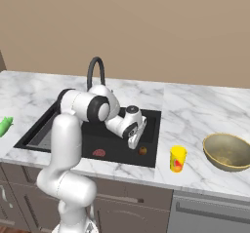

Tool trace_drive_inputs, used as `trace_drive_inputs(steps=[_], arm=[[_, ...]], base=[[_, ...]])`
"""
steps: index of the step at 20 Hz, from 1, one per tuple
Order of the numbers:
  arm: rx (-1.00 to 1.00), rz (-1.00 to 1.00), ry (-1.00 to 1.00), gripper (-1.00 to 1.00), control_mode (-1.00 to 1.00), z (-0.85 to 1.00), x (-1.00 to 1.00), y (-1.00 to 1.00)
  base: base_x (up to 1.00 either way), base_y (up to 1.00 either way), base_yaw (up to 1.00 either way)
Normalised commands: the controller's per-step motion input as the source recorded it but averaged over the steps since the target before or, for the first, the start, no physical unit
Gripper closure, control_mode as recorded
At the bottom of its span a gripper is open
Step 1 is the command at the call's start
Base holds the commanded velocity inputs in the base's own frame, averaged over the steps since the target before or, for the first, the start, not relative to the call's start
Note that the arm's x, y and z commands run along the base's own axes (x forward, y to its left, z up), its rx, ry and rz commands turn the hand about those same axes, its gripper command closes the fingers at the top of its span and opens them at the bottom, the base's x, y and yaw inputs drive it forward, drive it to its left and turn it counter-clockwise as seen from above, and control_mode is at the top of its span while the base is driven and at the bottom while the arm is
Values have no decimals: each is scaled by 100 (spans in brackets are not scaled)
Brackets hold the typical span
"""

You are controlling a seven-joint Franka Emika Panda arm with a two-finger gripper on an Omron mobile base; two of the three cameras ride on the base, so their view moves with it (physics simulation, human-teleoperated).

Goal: Remove the corn and apple from the sink. Then move the bowl and cup from the counter to the sink for washing.

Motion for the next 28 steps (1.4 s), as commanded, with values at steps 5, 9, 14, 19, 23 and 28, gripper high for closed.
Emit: trace_drive_inputs(steps=[5, 9, 14, 19, 23, 28], arm=[[0, 0, 0, -100, -100, -14, 7, 0], [0, 0, 0, -100, -100, -11, 9, 0], [0, 0, 0, -100, -100, -12, 5, 0], [0, 0, 0, -100, -100, -12, 1, -3], [0, 0, 1, -100, -100, -15, 4, -1], [0, 0, 0, -100, -100, -13, 4, 0]], base=[[0, 0, 0], [0, 0, 0], [0, 0, 0], [0, 0, 0], [0, 0, 0], [0, 0, 0]])
